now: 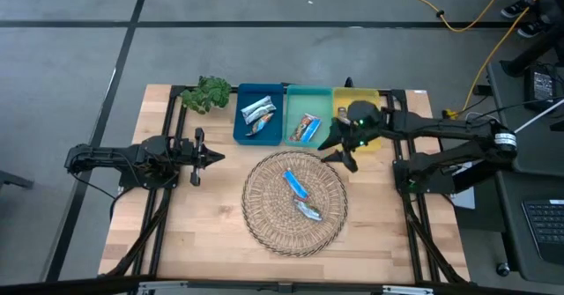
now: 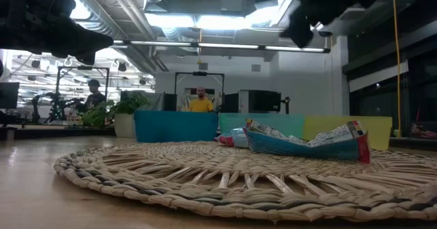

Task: Pick and place Granola Bars by type
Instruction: Put the orange granola bar into the green bin

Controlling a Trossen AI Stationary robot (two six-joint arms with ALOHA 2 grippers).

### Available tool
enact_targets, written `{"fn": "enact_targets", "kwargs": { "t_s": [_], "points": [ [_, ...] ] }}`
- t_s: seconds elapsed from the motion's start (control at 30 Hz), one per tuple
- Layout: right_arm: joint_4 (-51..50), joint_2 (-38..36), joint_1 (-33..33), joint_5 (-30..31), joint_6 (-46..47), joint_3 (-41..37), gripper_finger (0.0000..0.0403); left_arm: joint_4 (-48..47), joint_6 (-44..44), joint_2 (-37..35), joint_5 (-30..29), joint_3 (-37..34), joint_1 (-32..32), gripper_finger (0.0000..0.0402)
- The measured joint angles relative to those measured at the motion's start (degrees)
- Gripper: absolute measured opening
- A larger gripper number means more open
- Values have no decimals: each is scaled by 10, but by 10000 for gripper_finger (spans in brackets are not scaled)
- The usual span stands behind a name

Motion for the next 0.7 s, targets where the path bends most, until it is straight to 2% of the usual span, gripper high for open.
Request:
{"fn": "enact_targets", "kwargs": {
  "t_s": [0.2,0.4,0.7],
  "points": [
    [87,5,65,52,38,0,213,0,0,0,0,0,0,6],
    [101,5,101,57,65,0,213,0,0,0,0,0,0,4],
    [128,29,148,180,148,2,218,0,0,0,0,0,0,6]
  ]
}}
